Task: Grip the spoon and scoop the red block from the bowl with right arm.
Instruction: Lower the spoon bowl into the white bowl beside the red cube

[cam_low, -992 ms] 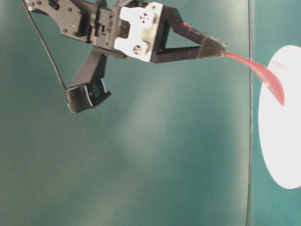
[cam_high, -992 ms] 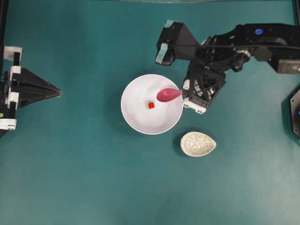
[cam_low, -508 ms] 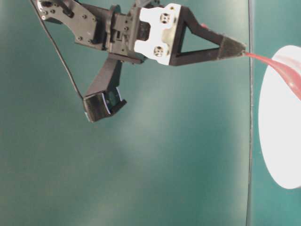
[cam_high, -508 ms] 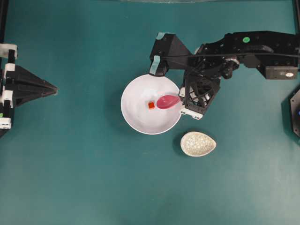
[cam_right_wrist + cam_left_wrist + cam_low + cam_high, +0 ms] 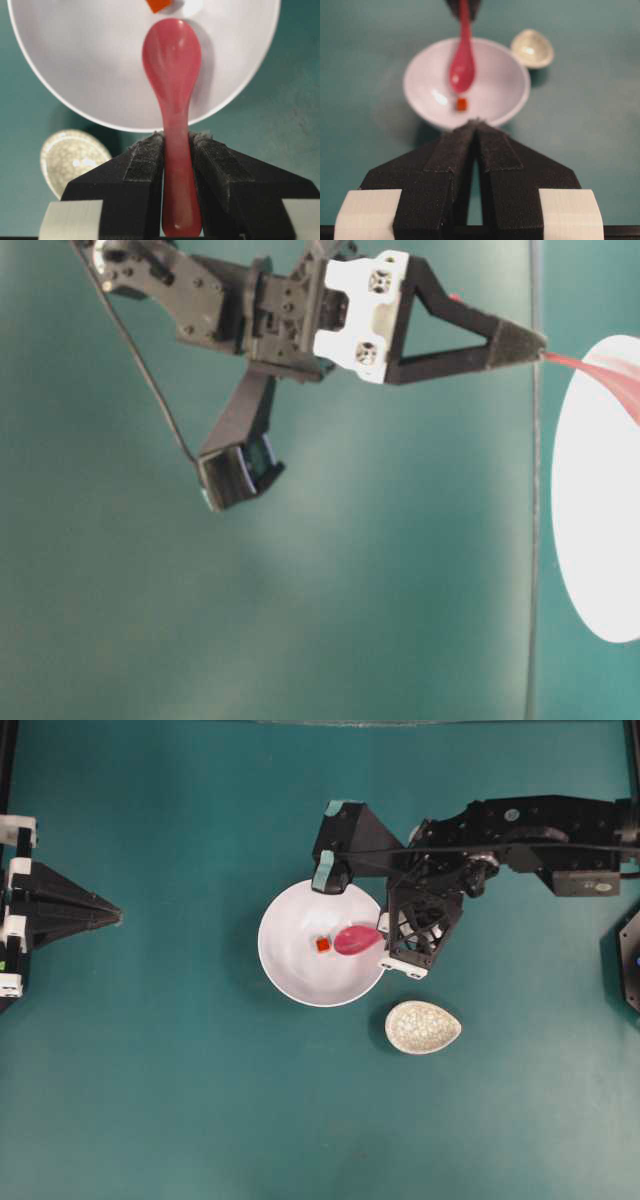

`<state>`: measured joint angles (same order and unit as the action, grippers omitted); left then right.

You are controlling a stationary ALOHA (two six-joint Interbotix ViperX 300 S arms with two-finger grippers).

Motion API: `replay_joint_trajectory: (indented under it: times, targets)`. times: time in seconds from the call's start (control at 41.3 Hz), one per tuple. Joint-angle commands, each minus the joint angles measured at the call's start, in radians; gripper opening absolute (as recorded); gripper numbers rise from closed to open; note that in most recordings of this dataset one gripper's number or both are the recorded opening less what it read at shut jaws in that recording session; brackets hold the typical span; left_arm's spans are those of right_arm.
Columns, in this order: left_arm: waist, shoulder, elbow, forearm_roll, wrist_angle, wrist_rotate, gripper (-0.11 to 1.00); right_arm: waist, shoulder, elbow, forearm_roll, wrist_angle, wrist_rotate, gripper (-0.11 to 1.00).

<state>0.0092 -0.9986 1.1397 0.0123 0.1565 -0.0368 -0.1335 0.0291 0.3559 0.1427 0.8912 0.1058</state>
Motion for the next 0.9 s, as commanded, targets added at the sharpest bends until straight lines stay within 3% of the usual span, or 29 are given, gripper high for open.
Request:
replay_joint_trajectory:
  times: [0.0,0.871]
  targets:
    - [-0.008,0.008,-0.029,0.003,-0.005,-0.002,-0.01,0.008,-0.006,-0.034,-0.005,-0.006,-0.002,0.24]
    - [-0.008,0.009,-0.029,0.003,-0.005,-0.005,-0.01,0.031,0.035,-0.063,-0.009,-0.089,0.000,0.24]
